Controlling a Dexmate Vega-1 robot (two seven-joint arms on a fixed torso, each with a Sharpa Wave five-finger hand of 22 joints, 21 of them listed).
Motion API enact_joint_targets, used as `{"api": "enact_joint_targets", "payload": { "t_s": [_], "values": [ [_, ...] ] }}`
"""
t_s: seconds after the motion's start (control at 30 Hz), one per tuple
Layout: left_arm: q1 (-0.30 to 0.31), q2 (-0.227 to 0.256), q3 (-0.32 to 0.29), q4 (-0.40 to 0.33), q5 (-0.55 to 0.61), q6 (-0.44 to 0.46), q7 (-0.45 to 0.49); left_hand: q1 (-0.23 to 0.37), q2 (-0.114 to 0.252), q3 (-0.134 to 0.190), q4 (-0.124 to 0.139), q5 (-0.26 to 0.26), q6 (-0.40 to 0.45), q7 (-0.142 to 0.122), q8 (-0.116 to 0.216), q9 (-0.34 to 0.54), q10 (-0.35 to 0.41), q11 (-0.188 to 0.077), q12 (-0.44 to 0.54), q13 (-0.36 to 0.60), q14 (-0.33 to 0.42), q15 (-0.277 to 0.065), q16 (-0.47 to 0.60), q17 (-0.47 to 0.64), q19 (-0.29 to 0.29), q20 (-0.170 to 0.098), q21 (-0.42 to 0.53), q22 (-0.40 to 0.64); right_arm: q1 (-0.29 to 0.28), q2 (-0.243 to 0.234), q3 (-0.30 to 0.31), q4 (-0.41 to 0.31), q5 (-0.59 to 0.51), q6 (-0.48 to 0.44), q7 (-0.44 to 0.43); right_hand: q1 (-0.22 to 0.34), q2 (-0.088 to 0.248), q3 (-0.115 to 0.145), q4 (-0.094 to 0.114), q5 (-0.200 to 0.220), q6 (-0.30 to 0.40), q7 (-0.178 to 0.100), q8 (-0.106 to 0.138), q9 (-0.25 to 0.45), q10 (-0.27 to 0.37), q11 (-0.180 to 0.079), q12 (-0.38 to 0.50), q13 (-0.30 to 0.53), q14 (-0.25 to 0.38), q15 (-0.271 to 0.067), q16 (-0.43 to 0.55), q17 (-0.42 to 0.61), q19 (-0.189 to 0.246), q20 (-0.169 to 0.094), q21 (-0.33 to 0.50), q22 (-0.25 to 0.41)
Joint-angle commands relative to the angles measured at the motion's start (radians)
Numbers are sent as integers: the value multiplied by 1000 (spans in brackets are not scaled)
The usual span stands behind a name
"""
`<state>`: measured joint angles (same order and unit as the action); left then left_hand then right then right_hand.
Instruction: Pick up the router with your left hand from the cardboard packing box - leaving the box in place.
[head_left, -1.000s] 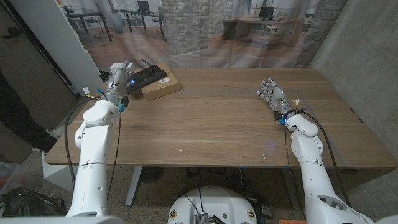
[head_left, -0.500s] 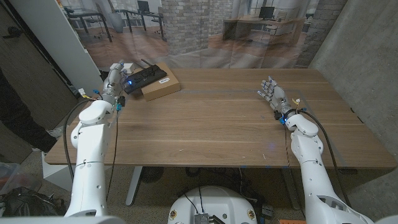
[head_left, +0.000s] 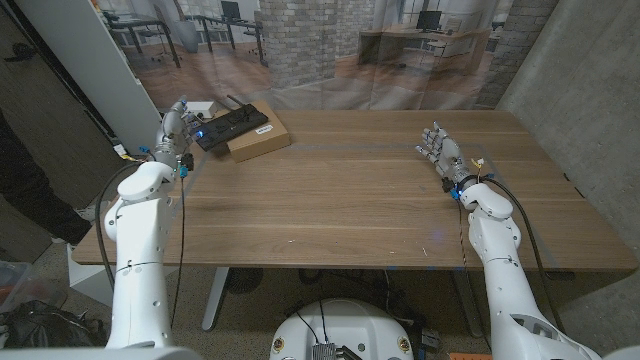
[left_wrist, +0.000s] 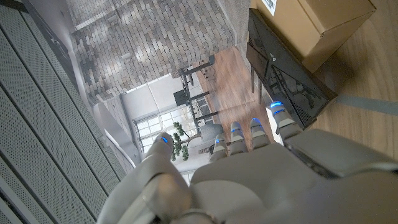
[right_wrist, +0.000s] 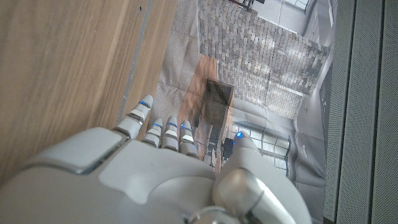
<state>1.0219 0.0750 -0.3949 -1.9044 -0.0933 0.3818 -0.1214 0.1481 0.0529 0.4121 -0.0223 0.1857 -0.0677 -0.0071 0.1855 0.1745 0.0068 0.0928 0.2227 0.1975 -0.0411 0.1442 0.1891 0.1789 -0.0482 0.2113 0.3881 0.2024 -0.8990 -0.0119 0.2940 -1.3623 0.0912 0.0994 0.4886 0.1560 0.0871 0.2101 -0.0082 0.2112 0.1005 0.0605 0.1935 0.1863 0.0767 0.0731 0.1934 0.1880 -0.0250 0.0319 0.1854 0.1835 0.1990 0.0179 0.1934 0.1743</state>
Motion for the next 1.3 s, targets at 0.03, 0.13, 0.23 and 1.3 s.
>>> {"api": "enact_joint_targets", "payload": {
  "t_s": [0.03,0.13,0.23,1.3],
  "values": [
    [7,-31,-28,-44,-27,64,30,6,-1,2,-6,1,4,1,9,5,8,3,6,3,3,14,7,6,10,2,0,2,-4,3,12,-22,1,8,-14,2,-1,5,-5,5,7,1,3,2,11,4,5,3,5,8,7,2,8,1,6,2],
    [6,-42,-40,-44,-52,68,22,7,0,3,-7,1,6,5,9,5,14,6,8,3,5,15,7,6,14,1,1,2,-5,1,12,-30,-1,2,-14,2,-1,5,-5,5,9,1,4,2,13,5,5,3,5,8,7,2,8,1,6,2],
    [10,-47,-47,-48,-63,75,23,8,1,3,-8,1,7,9,9,5,15,8,9,3,7,17,8,6,16,1,2,3,-5,-1,12,-37,-3,-3,-15,2,-1,5,-5,5,9,1,4,2,13,4,5,3,5,7,7,2,8,1,6,2],
    [16,-124,-206,-19,-330,172,43,13,6,7,-20,-4,27,31,12,7,78,27,28,8,88,24,32,10,34,3,2,5,26,-14,-4,-56,-28,-33,-37,0,-2,5,-6,5,20,6,6,3,22,6,8,3,12,7,9,2,14,-2,8,2]
  ]
}}
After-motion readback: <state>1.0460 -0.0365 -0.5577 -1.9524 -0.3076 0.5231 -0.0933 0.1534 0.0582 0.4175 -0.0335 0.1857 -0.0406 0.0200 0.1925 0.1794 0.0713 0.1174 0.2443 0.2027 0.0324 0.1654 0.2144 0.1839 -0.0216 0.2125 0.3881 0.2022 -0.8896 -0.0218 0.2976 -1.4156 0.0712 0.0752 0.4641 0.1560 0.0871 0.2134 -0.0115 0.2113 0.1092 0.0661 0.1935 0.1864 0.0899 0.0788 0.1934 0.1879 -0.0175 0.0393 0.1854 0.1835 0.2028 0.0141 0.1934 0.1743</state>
